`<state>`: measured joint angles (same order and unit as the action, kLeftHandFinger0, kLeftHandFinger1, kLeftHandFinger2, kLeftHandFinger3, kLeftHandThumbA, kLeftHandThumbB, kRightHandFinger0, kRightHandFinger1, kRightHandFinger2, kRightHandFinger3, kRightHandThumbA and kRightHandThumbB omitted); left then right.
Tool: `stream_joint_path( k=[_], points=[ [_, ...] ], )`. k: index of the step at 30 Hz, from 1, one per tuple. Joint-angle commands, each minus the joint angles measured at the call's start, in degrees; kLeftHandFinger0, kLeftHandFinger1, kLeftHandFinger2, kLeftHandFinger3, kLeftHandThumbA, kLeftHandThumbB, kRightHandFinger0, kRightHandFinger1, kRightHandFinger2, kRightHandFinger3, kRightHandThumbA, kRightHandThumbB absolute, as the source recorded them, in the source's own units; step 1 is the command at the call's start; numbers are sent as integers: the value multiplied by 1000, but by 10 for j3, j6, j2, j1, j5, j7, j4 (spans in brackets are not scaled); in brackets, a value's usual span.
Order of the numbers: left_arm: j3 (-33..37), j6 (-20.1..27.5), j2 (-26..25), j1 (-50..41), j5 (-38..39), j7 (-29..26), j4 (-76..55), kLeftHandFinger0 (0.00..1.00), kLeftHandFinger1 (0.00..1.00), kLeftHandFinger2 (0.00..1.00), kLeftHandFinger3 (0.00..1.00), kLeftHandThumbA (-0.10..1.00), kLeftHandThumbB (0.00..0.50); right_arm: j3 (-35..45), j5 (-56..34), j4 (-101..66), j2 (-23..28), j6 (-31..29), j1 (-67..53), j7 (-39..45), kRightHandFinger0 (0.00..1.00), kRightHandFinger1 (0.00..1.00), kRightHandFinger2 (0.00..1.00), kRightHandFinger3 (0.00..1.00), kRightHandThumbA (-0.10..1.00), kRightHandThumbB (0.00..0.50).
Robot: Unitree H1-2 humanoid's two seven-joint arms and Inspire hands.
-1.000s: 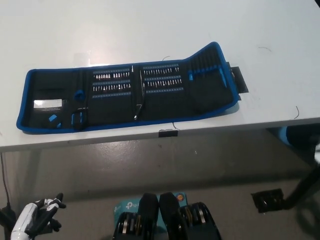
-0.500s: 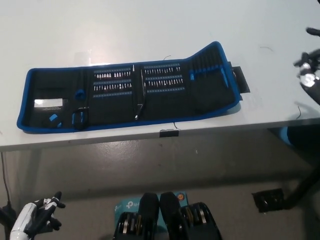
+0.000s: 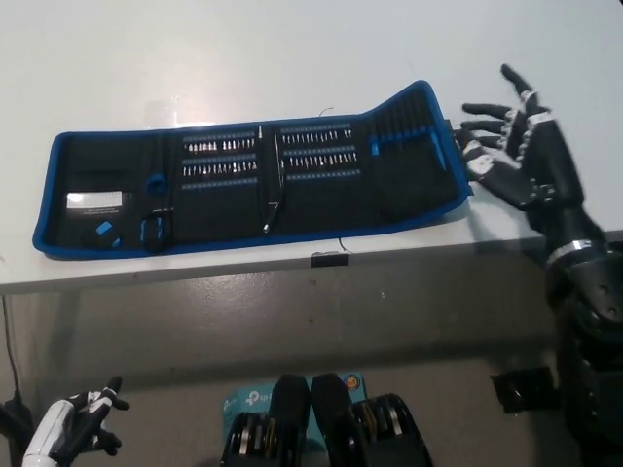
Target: The robot uses its right hand to lift an edge of the toolkit kept in middle of the desk and make one fold in it
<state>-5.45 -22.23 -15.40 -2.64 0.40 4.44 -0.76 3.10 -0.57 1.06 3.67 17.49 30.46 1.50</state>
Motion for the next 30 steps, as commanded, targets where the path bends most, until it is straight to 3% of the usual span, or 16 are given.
stream_joint_path(
  k=[1, 3, 4, 6, 7, 8, 12, 13, 15, 17, 20, 21, 23, 27, 29, 30],
  points=[
    [0, 7, -1, -3, -1, 2, -14, 365, 293, 132, 435, 717, 141, 14, -14, 16, -19, 44, 37, -22, 1000, 1000, 966, 1000, 583, 156],
    [0, 9, 0, -3, -1, 2, -12, 365, 296, 133, 435, 716, 143, 16, -11, 24, -21, 42, 39, -22, 1000, 1000, 1000, 1000, 629, 149],
    [1, 14, -1, -2, -2, 3, -8, 363, 296, 135, 436, 716, 140, 16, -8, 35, -20, 36, 38, -22, 1000, 1000, 1000, 1000, 721, 197],
    [0, 19, 0, -3, 2, 5, -6, 360, 296, 141, 425, 716, 149, 12, -2, 43, -14, 31, 36, -19, 1000, 1000, 1000, 1000, 810, 208],
    [-1, 15, 2, -4, 0, 3, -10, 358, 295, 150, 432, 710, 148, 8, 8, 45, -9, 37, 36, -22, 1000, 1000, 1000, 1000, 868, 237],
    [-1, 15, 3, -6, 1, 2, -11, 347, 288, 148, 423, 707, 148, 12, 6, 49, -8, 40, 36, -24, 1000, 1000, 1000, 1000, 928, 229],
    [-2, 14, 5, -8, 0, 0, -12, 329, 279, 150, 431, 711, 144, 23, 0, 53, 1, 35, 38, -28, 1000, 1000, 1000, 1000, 979, 212],
    [-3, 15, 6, -9, 0, 0, -11, 329, 279, 150, 431, 711, 144, 22, 1, 54, 0, 35, 39, -27, 1000, 1000, 1000, 1000, 981, 212],
    [-2, 17, 4, -11, -3, -1, -12, 343, 291, 171, 457, 723, 144, 35, -3, 64, 4, 24, 45, -36, 1000, 1000, 1000, 1000, 966, 267],
    [-6, 15, 9, -14, -1, -4, -15, 353, 294, 161, 435, 711, 145, 38, -5, 71, 7, 20, 48, -33, 1000, 1000, 1000, 1000, 958, 275],
    [-9, 17, 14, -20, 2, -6, -18, 352, 298, 156, 445, 708, 154, 39, -2, 84, 20, 14, 50, -30, 1000, 1000, 1000, 1000, 926, 258],
    [-11, 17, 16, -22, 1, -8, -17, 358, 308, 172, 475, 706, 170, 40, 1, 91, 20, 14, 52, -35, 1000, 1000, 1000, 1000, 906, 273],
    [-11, 19, 16, -22, -2, -8, -17, 369, 309, 168, 465, 718, 167, 46, -3, 100, 17, 2, 49, -40, 1000, 1000, 1000, 1000, 877, 246],
    [-10, 3, 18, -14, -2, -8, -18, 352, 291, 156, 486, 714, 169, 52, -1, 124, 4, -15, 42, -58, 1000, 1000, 1000, 1000, 872, 235],
    [-10, 2, 18, -13, -6, -11, -14, 354, 285, 144, 496, 716, 164, 50, 1, 138, -6, -21, 40, -65, 1000, 1000, 1000, 1000, 842, 263],
    [-8, 3, 19, -9, -8, -11, -10, 354, 281, 139, 493, 720, 174, 50, 0, 142, -8, -23, 40, -67, 1000, 1000, 1000, 1000, 825, 244]
  ],
)
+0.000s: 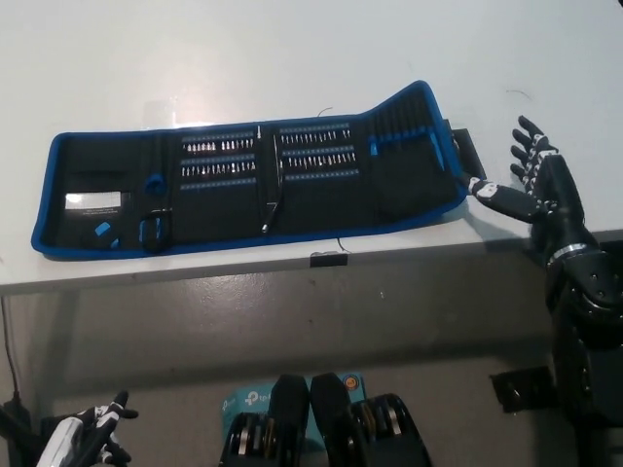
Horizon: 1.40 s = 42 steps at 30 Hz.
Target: The robot uses its right hand to lift an edge of the toolkit kept in middle of the desk and make one fold in it
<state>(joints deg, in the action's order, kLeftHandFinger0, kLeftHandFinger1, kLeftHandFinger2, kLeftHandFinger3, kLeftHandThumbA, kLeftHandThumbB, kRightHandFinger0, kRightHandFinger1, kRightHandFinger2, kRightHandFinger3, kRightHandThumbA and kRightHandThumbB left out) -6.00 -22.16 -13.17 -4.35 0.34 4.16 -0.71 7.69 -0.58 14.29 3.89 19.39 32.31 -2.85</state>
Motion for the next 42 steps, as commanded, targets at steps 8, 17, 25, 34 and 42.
stream_joint_path(
  k=[8, 17, 25, 34, 42],
  points=[
    [4, 7, -2, 3, -9, -4, -10, 390, 317, 177, 519, 794, 164, -7, 8, 50, -56, -44, 22, -50, 1000, 1000, 1000, 1000, 808, 245],
    [5, 19, -5, 4, -7, 0, -5, 357, 286, 148, 506, 877, 179, -9, 8, 81, -81, -54, 52, -63, 1000, 1000, 1000, 1000, 781, 253],
    [7, 20, -7, 1, -10, 1, -10, 400, 309, 173, 523, 999, 226, -12, 12, 103, -86, -49, 65, -72, 1000, 1000, 1000, 1000, 776, 250],
    [6, 10, -4, 8, -13, -3, -18, 380, 302, 172, 520, 1000, 304, 16, -29, 124, -112, -75, 71, -79, 911, 979, 952, 1000, 558, 166],
    [11, 16, -13, 5, -16, 5, -20, 382, 322, 185, 499, 1000, 308, 53, -15, 152, -151, -191, 67, -162, 0, 0, 2, 606, -100, 1]
  ],
)
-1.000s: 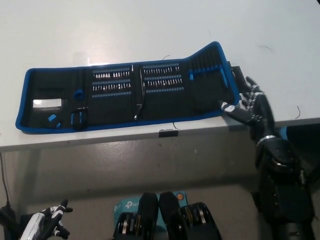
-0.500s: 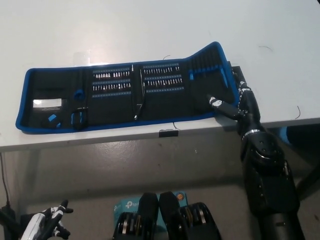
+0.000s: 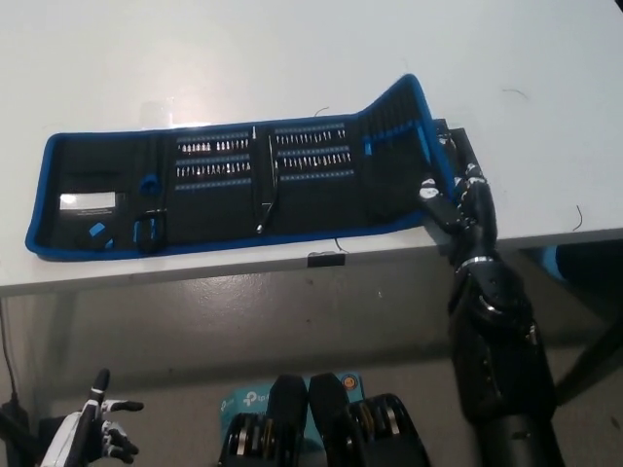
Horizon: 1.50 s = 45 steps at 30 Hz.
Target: The robot uses its right hand to lift an edge of the toolkit kept in middle of the desk and make one fold in it
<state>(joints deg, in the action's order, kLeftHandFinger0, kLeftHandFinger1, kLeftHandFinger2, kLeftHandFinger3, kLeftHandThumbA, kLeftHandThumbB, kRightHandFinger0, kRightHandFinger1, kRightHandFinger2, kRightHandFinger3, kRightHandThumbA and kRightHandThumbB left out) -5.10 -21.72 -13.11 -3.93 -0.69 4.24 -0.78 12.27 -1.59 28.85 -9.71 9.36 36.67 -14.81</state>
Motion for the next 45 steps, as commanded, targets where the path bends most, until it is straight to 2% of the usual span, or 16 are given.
stream_joint_path(
  k=[1, 2, 5, 12, 15, 19, 23, 25, 27, 28, 29, 30, 33, 36, 41, 45],
  points=[
    [3, 14, -16, 1, -5, 7, -18, 381, 321, 186, 496, 1000, 308, 8, 8, 16, -16, -119, 25, -62, 0, 0, 10, 495, -100, 18],
    [4, 15, -17, 1, -5, 9, -18, 364, 312, 191, 475, 1000, 300, 11, 11, 18, -17, -129, 26, -73, 0, 0, 0, 412, -100, 43],
    [5, 17, -17, 2, -5, 9, -18, 351, 302, 186, 464, 1000, 296, 16, 19, 20, -19, -141, 30, -101, 0, 0, 0, 357, -100, 58],
    [12, 5, -24, 4, -10, 10, -20, 362, 306, 179, 443, 1000, 318, 11, 41, 7, -12, -148, 30, -148, 0, 0, 0, 348, -100, 28],
    [12, 8, -25, 2, -7, 12, -20, 360, 299, 162, 419, 1000, 294, -11, 74, -15, -3, -144, 26, -154, 0, 0, 0, 345, -100, 49],
    [10, 8, -28, -1, -2, 14, -21, 348, 282, 141, 412, 1000, 313, -44, 113, -49, 9, -121, 35, -157, 0, 0, 0, 354, -100, 69],
    [11, 13, -31, -4, -7, 15, -21, 340, 280, 151, 418, 1000, 315, -91, 161, -54, 38, -107, 63, -153, 0, 0, 0, 397, -100, 58],
    [9, 7, -30, -3, -2, 15, -23, 348, 285, 155, 423, 993, 307, -139, 221, -59, 53, -54, 107, -149, 0, 0, 23, 394, -100, 122],
    [9, 5, -30, -3, -3, 15, -24, 347, 284, 157, 424, 990, 305, -158, 232, -60, 57, -43, 116, -143, 0, 0, 0, 412, -100, 124],
    [10, 1, -29, -3, -2, 15, -23, 350, 283, 149, 419, 983, 307, -176, 252, -53, 59, -34, 125, -147, 0, 0, 13, 437, -100, 153],
    [10, 1, -29, -2, -2, 15, -23, 354, 283, 145, 417, 978, 298, -201, 270, -51, 62, -20, 135, -133, 25, 72, 114, 484, -100, 159],
    [10, 1, -29, -1, -2, 16, -23, 358, 283, 143, 417, 975, 297, -213, 276, -50, 63, -13, 140, -128, 1, 37, 134, 533, -100, 163],
    [11, -1, -28, 2, -1, 16, -23, 365, 284, 146, 421, 965, 296, -290, 333, -40, 70, 15, 152, -93, 0, 0, 1, 417, -100, 180],
    [14, 2, -29, 2, -3, 18, -26, 369, 296, 166, 443, 982, 298, -371, 390, -23, 76, 46, 149, -59, 0, 0, 0, 455, -100, 237],
    [22, 7, -32, 6, -8, 20, -31, 348, 292, 168, 428, 993, 301, -472, 449, 17, 91, 35, 117, -54, 0, 0, 1, 448, -100, 274],
    [23, 0, -34, 9, -7, 21, -34, 364, 294, 175, 447, 980, 315, -509, 457, 25, 101, 31, 94, -57, 0, 0, 3, 403, -100, 251]
  ],
)
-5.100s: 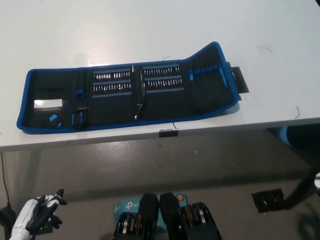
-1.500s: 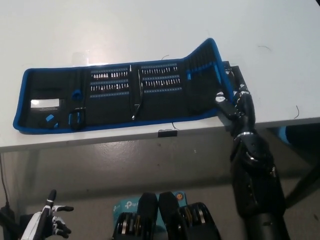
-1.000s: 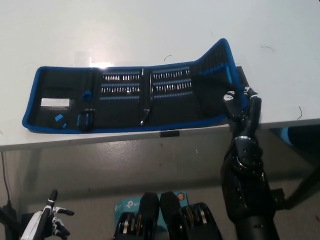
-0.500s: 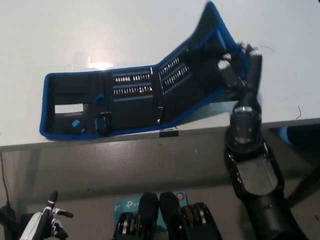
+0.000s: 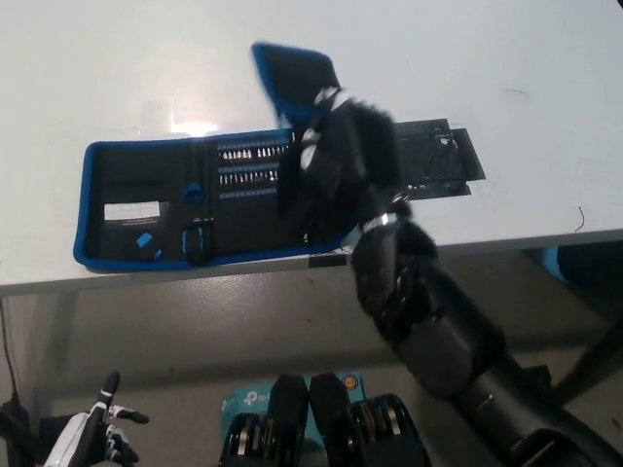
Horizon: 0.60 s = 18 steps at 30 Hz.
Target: The robot uses its right hand to lift an edge of the toolkit kept in middle of the desk and make one fold in it
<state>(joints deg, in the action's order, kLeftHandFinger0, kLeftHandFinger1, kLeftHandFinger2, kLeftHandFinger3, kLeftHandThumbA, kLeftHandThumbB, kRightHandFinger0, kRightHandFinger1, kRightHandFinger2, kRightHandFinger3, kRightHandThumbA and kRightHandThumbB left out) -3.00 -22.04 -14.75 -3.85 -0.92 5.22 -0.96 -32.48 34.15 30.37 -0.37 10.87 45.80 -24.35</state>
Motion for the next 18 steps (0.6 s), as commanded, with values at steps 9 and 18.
stream_joint_path(
  k=[9, 18],
  points=[
    [10, 4, -18, 25, -5, 15, -26, 349, 296, 170, 400, 963, 276, -97, 105, 57, -4, -18, -23, 33, 0, 0, 146, 377, -100, 199],
    [25, -13, -20, 29, -16, 19, -38, 365, 303, 168, 393, 949, 236, -95, 104, 124, -46, -35, -39, 26, 0, 1, 213, 452, -100, 222]
  ],
)
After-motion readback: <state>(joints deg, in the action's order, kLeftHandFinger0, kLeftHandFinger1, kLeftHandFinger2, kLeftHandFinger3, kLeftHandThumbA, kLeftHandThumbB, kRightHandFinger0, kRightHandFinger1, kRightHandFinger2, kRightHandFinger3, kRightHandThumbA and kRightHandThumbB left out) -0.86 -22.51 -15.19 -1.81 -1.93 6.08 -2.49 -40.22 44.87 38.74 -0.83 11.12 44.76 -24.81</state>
